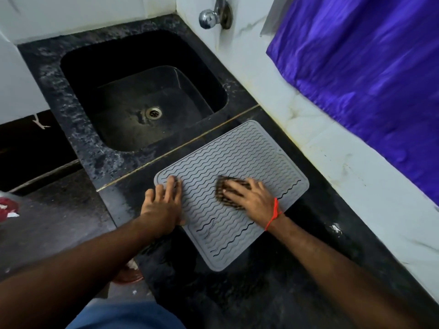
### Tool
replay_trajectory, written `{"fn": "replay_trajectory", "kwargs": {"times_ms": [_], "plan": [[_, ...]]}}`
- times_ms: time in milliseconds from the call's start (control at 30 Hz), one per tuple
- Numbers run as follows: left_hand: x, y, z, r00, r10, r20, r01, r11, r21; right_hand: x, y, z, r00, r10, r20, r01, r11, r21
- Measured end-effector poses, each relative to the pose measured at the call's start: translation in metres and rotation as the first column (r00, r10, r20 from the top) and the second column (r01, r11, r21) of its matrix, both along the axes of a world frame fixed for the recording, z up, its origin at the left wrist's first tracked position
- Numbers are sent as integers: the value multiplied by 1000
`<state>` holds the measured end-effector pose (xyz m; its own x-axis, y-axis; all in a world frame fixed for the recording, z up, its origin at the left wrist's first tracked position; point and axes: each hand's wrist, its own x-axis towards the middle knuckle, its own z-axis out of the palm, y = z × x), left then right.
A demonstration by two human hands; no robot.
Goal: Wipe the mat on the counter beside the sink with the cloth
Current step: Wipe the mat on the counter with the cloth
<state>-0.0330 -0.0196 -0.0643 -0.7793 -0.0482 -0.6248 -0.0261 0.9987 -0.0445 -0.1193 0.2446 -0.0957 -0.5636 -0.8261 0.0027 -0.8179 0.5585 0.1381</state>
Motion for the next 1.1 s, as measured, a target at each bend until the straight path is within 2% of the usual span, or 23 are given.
{"fn": "replay_trajectory", "kwargs": {"times_ms": [133,233,267,333,400,500,600,667,800,867,933,1000,1100], "plan": [[-4,3,4,999,-8,35,8,1000,-3,-68,55,13,978,-190,-82,195,978,72],[-4,3,2,1000,-19,12,19,1000,-7,-110,86,31,909,-413,-67,418,894,163],[-3,3,1,1000,-23,0,23,1000,-16,-119,92,36,866,-499,-39,498,852,159],[-3,3,0,999,-28,-21,27,999,-36,-126,91,37,821,-571,22,570,821,38],[-4,3,-1,999,-33,-20,32,999,-43,-113,67,38,870,-487,72,492,868,-71],[-4,4,-2,999,-36,-7,36,998,-44,-66,21,25,975,-213,67,221,965,-141],[-3,4,-3,999,-48,-14,47,998,-51,-30,4,7,997,72,21,-70,994,-86],[-4,4,-2,998,-59,-24,57,997,-51,-38,17,-2,995,97,-5,-97,995,-38],[-4,4,2,997,-72,-22,71,997,-40,-93,52,5,994,-51,-91,60,993,99],[-4,5,4,998,-63,-11,63,998,-27,-120,67,18,972,-202,-116,218,966,141],[-4,5,5,999,-51,-6,51,999,-19,-136,76,32,909,-400,-115,415,893,171],[-8,6,5,1000,-28,2,28,1000,-2,-139,83,39,831,-549,-90,556,823,118],[-14,7,7,1000,6,2,-6,998,61,-112,78,39,770,-638,3,638,768,-56]]}}
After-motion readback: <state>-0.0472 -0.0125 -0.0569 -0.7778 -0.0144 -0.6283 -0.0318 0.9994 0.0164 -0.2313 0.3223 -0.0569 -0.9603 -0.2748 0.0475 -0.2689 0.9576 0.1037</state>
